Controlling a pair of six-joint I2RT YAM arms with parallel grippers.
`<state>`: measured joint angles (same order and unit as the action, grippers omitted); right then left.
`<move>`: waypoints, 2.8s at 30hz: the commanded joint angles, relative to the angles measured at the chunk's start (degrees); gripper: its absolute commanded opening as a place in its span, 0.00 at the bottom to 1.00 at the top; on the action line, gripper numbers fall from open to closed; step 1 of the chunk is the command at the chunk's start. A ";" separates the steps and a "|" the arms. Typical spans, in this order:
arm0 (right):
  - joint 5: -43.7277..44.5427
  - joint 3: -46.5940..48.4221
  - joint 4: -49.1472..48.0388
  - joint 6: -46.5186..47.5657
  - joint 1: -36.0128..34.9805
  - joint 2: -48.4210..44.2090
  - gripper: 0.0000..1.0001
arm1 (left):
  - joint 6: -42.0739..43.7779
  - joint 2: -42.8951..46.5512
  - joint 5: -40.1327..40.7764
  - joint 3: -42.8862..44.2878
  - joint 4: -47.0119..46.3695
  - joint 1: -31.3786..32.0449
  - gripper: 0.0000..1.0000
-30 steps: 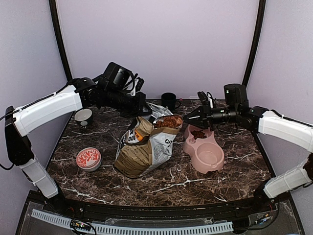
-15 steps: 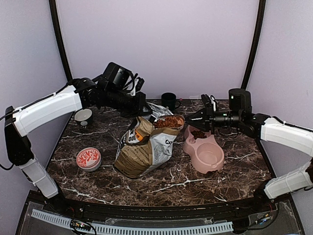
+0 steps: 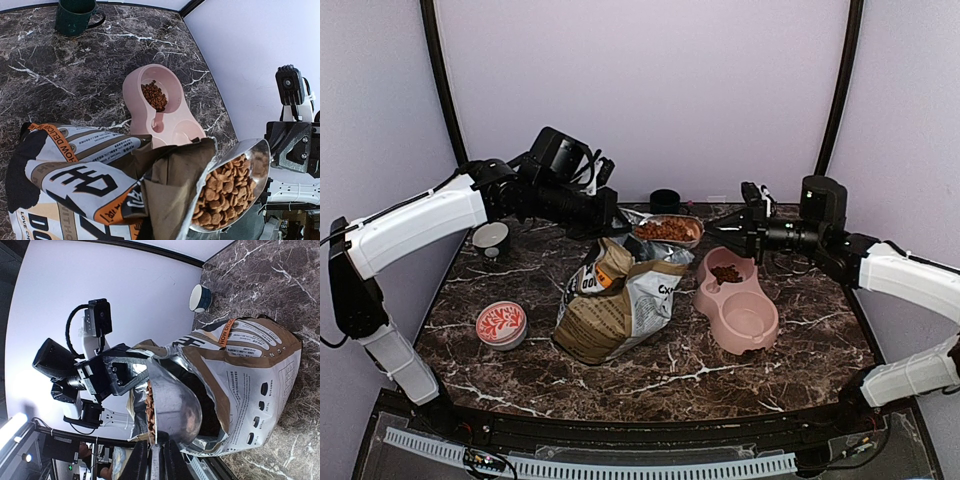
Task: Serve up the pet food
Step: Collect the pet food from the pet food bag, then place the pet food in the pet food bowl.
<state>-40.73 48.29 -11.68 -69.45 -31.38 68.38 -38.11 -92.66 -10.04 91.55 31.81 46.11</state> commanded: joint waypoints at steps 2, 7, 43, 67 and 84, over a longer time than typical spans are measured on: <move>-1.72 0.24 -5.15 -1.73 1.94 -1.95 0.00 | 1.19 1.92 1.11 -1.33 -0.05 -0.70 0.00; -4.19 1.04 -5.10 -1.62 3.08 -2.15 0.00 | 1.19 1.88 1.25 -1.50 -0.05 -0.71 0.00; -15.00 -6.79 3.57 3.66 27.83 -12.04 0.00 | 2.59 0.98 1.78 -0.44 1.02 -0.76 0.00; -19.72 -21.76 13.02 12.53 41.80 -22.70 0.00 | 4.01 -1.12 -0.14 2.00 2.31 -0.75 0.00; -16.42 -27.55 18.80 12.06 42.91 -34.28 0.00 | 5.52 -3.26 -0.90 5.96 5.71 -0.76 0.00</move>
<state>-57.84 22.61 8.03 -56.45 11.27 37.10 -34.44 -94.67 -11.09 95.09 34.96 46.00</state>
